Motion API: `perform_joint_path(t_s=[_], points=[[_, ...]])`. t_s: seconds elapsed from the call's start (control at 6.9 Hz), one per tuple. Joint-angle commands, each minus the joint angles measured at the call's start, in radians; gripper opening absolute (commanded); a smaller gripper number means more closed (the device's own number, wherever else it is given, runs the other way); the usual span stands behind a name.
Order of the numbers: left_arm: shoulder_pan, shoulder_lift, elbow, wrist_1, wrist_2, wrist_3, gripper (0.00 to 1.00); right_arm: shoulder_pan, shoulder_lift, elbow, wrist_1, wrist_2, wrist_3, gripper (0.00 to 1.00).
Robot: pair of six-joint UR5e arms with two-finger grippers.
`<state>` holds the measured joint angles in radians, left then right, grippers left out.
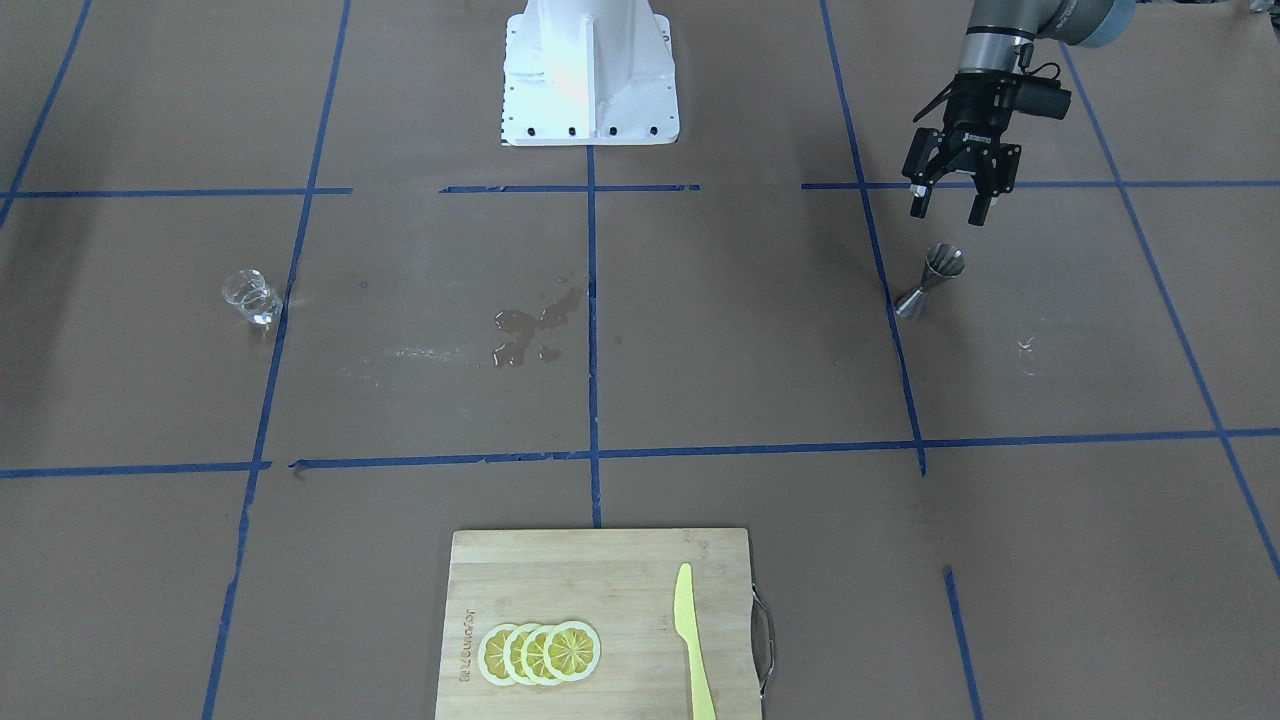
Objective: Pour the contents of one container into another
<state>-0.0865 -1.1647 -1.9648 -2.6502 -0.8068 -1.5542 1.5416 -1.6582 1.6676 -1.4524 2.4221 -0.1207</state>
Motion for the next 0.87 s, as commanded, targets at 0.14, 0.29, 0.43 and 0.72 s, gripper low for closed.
perform_joint_path(t_s=[0.14,0.29,0.43,0.72], points=[[0.05,-0.105,0.079,0.042,0.199,0.096,0.94,0.0,0.0,0.003,0.003,0.0,0.001,1.0],[0.05,-0.125,0.105,0.042,0.202,0.105,0.91,0.0,0.0,0.003,0.003,0.0,0.001,1.0],[0.047,-0.148,0.124,0.042,0.202,0.149,0.91,0.0,0.0,0.003,0.003,0.0,0.001,1.0],[0.047,-0.185,0.174,0.042,0.209,0.169,0.91,0.0,0.0,0.003,0.003,0.0,0.0,1.0]])
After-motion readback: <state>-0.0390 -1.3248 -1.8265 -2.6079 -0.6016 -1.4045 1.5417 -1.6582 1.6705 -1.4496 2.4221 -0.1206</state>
